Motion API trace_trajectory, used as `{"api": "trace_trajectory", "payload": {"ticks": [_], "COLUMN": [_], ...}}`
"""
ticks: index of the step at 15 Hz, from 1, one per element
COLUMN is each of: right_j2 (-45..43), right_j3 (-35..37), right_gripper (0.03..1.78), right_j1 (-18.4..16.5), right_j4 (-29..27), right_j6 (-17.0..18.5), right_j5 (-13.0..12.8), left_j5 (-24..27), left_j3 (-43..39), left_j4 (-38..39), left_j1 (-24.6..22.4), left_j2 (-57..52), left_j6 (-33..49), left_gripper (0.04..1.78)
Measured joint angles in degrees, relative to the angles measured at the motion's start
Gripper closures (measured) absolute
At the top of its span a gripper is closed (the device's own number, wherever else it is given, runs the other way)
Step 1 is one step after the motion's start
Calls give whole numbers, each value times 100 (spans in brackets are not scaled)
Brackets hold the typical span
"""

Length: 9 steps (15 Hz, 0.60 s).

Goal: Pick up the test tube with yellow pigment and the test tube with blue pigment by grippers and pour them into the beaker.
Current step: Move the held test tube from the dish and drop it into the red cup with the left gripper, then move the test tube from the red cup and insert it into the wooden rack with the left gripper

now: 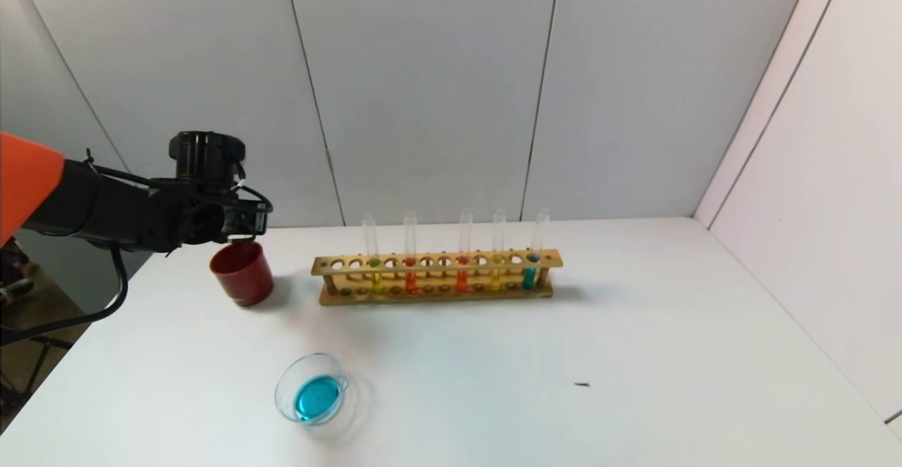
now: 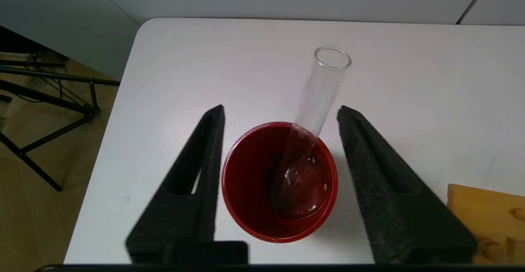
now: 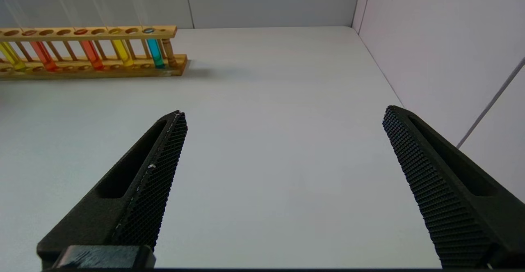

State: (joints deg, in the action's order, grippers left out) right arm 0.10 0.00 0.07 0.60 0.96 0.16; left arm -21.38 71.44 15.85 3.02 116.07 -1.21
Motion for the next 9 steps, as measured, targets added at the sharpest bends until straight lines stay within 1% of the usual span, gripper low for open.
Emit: {"api": "trace_trajectory", "payload": {"ticks": [2,4,5,7,9], "right_j2": [0,0,0,0,0], "right_j3": [0,0,0,0,0], "right_gripper": [7,7,7,7,7], "right_j1": [0,0,0,0,0], "right_j4": [0,0,0,-2,0], "right_j6": [0,0,0,0,0], "right_j5": [0,0,0,0,0], "left_j5": [-2,0,-4,0,-13], "left_j3": [-71,-176,-239,-416,-713], "left_j4": [5,0,-2,-4,2], "left_j1": [9,35,74,221,535], "left_j2": [-102,-247,-352,-599,-926], "left_j6": [-2,-5,-24,-57,-13], "left_gripper": [45,23,15,8,7]}}
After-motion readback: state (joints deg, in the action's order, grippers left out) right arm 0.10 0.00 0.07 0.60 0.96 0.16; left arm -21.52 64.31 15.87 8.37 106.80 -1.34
